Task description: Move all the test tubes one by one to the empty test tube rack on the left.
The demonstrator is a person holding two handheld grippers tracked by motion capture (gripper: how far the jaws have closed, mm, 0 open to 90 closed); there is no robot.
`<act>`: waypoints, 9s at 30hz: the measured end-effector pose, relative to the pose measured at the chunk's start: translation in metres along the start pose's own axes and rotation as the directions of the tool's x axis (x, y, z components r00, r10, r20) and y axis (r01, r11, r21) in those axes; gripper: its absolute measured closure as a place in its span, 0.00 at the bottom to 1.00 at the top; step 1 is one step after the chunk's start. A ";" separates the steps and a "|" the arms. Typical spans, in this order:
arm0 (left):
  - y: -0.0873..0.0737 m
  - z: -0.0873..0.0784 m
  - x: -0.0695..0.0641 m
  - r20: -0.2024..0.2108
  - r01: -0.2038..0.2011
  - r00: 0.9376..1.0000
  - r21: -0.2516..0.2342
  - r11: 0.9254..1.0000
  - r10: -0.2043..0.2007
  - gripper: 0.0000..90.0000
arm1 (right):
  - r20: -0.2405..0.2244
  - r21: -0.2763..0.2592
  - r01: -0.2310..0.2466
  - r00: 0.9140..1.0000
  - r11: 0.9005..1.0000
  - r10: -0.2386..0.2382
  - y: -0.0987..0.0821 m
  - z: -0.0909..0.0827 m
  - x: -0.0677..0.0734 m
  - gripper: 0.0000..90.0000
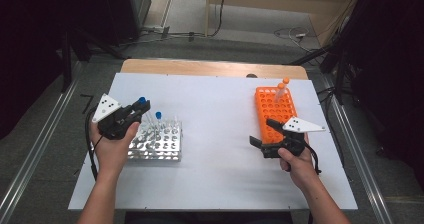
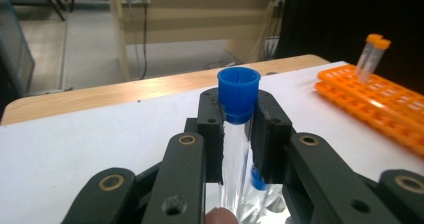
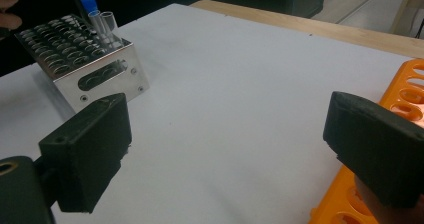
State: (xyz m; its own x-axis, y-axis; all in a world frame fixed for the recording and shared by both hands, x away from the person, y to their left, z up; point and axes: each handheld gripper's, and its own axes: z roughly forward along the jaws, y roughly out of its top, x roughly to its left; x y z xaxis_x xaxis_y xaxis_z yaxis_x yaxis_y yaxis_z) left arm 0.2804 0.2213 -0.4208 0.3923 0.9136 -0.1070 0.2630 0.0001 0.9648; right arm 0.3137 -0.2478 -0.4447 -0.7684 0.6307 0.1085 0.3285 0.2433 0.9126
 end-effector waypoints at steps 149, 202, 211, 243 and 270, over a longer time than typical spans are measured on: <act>-0.019 0.014 -0.142 0.436 -0.111 0.898 0.109 0.988 0.053 0.28 | -0.075 0.077 0.072 0.995 0.994 -0.067 0.006 0.026 0.068 0.81; 0.005 -0.001 -0.106 0.363 -0.088 0.929 0.036 0.995 0.069 0.79 | -0.178 0.077 0.123 0.978 0.989 -0.108 0.003 0.027 0.078 0.00; 0.014 -0.021 -0.067 0.249 -0.053 0.967 0.005 0.999 0.050 0.79 | -0.131 0.088 0.101 0.987 0.991 -0.089 0.000 0.023 0.061 0.00; 0.002 -0.014 0.013 0.010 0.056 0.998 -0.039 0.998 -0.056 0.79 | -0.090 0.093 0.080 0.993 0.992 -0.071 -0.008 0.013 0.044 0.01; -0.009 -0.001 0.015 -0.024 0.034 0.999 -0.016 0.999 -0.034 0.79 | -0.060 0.084 0.065 0.996 0.994 -0.060 -0.012 0.011 0.038 0.01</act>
State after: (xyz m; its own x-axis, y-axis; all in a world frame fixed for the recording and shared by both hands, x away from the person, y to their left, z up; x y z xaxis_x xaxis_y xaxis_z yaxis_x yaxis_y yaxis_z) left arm 0.2832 0.2350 -0.4306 0.3617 0.9226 -0.1339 0.2620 0.0373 0.9643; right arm 0.2868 -0.2190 -0.4556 -0.8185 0.5693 0.0774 0.3230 0.3446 0.8814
